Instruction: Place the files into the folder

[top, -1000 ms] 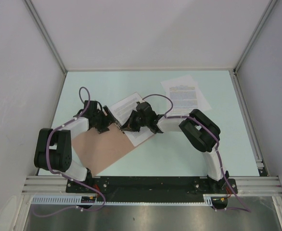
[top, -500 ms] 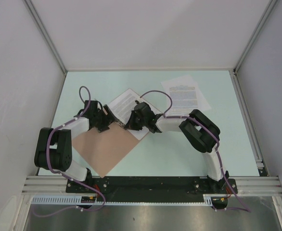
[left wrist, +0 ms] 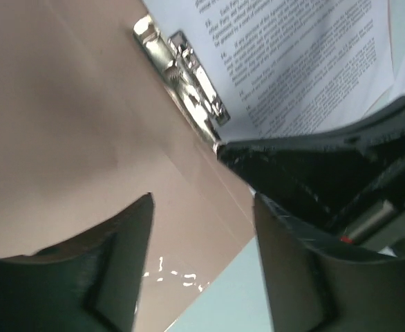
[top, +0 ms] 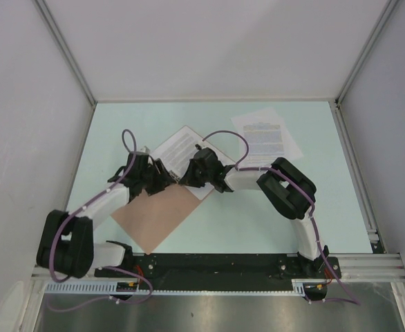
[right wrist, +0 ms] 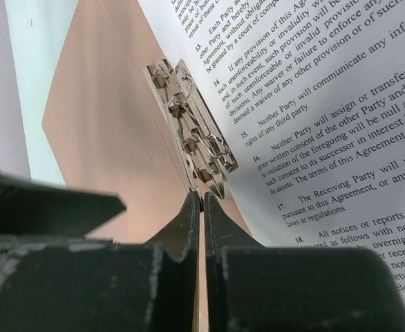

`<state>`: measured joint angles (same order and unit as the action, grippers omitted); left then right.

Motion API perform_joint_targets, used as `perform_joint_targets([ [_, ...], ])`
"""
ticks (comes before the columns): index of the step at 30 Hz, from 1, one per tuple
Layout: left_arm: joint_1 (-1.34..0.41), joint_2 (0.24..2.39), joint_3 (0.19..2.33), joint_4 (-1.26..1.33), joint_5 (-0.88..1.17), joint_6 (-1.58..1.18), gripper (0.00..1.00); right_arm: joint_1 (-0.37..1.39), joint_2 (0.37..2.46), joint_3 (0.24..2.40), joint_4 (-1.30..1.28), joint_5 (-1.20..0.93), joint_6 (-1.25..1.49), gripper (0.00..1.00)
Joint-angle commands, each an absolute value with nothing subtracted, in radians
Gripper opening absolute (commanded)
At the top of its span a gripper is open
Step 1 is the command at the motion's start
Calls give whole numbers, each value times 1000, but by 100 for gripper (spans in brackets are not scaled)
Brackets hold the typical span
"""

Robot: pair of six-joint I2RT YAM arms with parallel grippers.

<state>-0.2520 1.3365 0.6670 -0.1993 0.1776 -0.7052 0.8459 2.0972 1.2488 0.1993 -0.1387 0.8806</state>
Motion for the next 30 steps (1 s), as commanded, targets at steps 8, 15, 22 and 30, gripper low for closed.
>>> perform_joint_targets([
  [8,-371,1267,483,-150,92,-772,43,821,2154,1177,34,-25,834,0],
  [15,-374,1310,454,-222,35,-782,37,810,2158,1174,-69,55,838,0],
  [22,-362,1296,449,-256,12,-781,36,787,2177,1177,-144,113,822,0],
  [30,-337,1267,433,-252,26,-770,34,767,2232,1175,-149,91,804,0],
])
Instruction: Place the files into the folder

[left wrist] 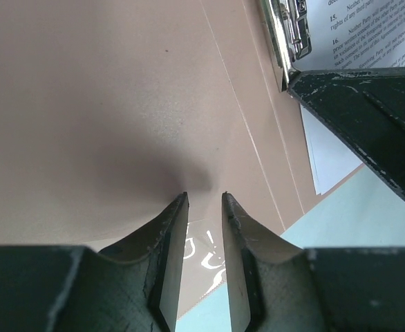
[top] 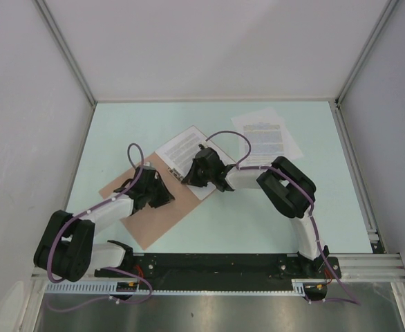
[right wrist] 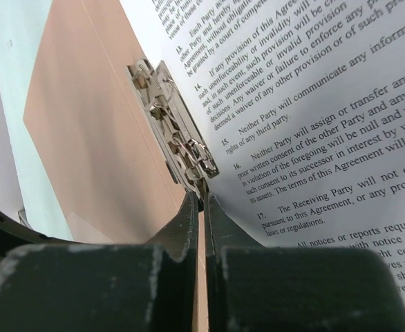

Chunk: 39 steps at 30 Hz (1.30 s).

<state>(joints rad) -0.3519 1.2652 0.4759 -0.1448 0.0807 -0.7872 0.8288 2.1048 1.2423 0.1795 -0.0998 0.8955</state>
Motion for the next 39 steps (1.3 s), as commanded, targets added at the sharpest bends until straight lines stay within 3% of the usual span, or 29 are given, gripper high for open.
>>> perform_joint_targets([
  [1,-337,1269,433,-249,41,-767,33,770,2227,1175,-144,87,802,0],
  [15,-359,1310,440,-190,104,-779,30,798,2184,1106,238,-359,968,0],
  [22,-359,1304,440,-196,100,-770,30,788,2172,1100,288,-417,994,1],
  [25,-359,1302,445,-196,107,-767,30,785,2177,1098,296,-430,983,10],
  [29,-357,1313,471,-201,103,-767,30,773,2125,1100,279,-411,911,39],
  [31,-357,1333,485,-201,109,-779,31,756,2071,1100,267,-410,849,48],
  [32,-357,1350,495,-192,109,-782,30,740,2050,1100,237,-407,829,56],
  [39,-289,1390,574,-218,51,-766,33,561,1766,1104,-92,-226,537,86],
])
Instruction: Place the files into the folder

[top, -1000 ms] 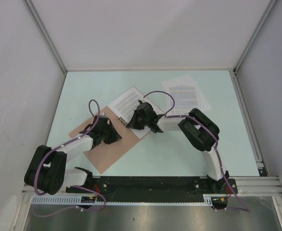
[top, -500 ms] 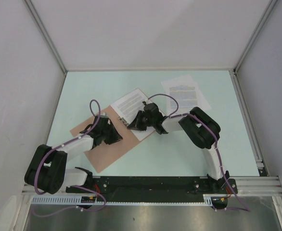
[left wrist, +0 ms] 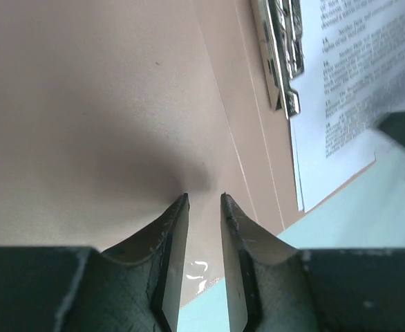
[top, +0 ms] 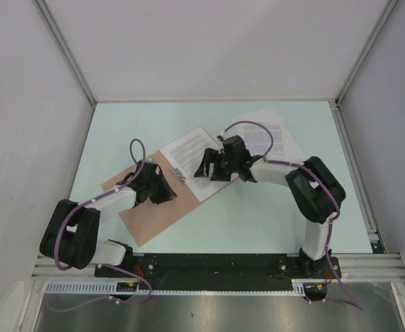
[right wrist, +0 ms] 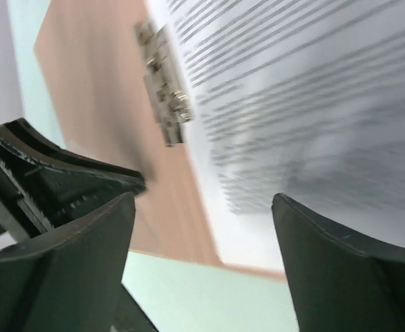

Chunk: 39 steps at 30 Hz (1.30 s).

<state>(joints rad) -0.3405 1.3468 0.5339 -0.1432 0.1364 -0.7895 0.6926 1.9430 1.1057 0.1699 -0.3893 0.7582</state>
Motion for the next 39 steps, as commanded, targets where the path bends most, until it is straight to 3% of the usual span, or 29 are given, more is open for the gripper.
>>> perform_joint_targets([
  [1,-263,1396,595,-251,49,-750,33,522,1746,1104,-122,-195,499,91],
  [4,-291,1344,719,-319,-49,-675,42,332,1695,1104,-233,-129,411,96],
  [5,-304,1323,762,-318,-64,-663,57,275,1687,1104,-245,-123,379,96],
  [6,-316,1301,781,-307,-72,-643,63,190,1680,1104,-253,-120,362,96],
  [8,-357,1296,848,-267,-57,-634,71,106,1680,1108,-244,-152,327,98],
  [11,-422,1392,932,-132,78,-644,75,-33,1709,1114,-232,-210,301,98],
  [21,-641,2061,1567,49,322,-757,68,-150,1841,1144,-149,-321,248,87],
  [26,-672,2259,1782,97,336,-821,64,-135,1850,1149,-89,-295,239,84],
  [30,-675,2359,1833,89,322,-885,61,-135,1862,1166,-52,-301,239,77],
  [39,-675,2430,1861,-20,279,-917,56,-112,1986,1287,-70,-305,226,75],
])
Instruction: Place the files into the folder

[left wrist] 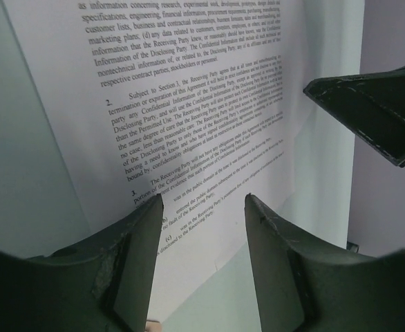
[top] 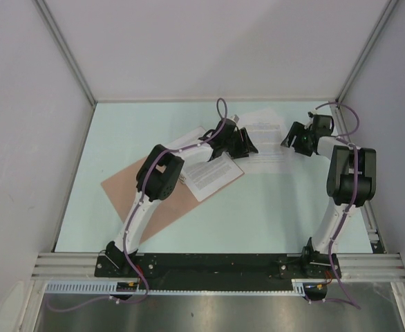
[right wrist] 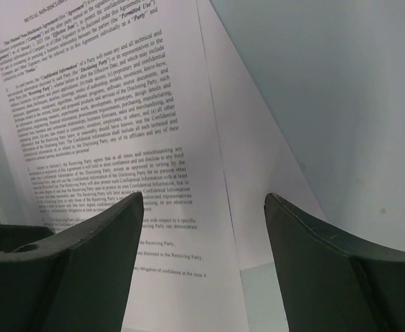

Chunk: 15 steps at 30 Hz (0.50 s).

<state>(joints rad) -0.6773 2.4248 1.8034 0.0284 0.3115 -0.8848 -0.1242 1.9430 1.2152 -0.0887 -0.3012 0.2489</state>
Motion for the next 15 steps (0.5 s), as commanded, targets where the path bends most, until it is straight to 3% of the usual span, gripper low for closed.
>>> perform_joint_targets([
  [1,-673,2433,1868,-29,275,-919,56,-104,2002,1296,-78,-299,225,75],
  [8,-673,2462,1894,-90,275,-948,55,-72,2036,1319,-123,-284,204,74],
  [15,-675,2482,1907,-95,304,-983,54,-104,2062,1319,-135,-458,290,73],
])
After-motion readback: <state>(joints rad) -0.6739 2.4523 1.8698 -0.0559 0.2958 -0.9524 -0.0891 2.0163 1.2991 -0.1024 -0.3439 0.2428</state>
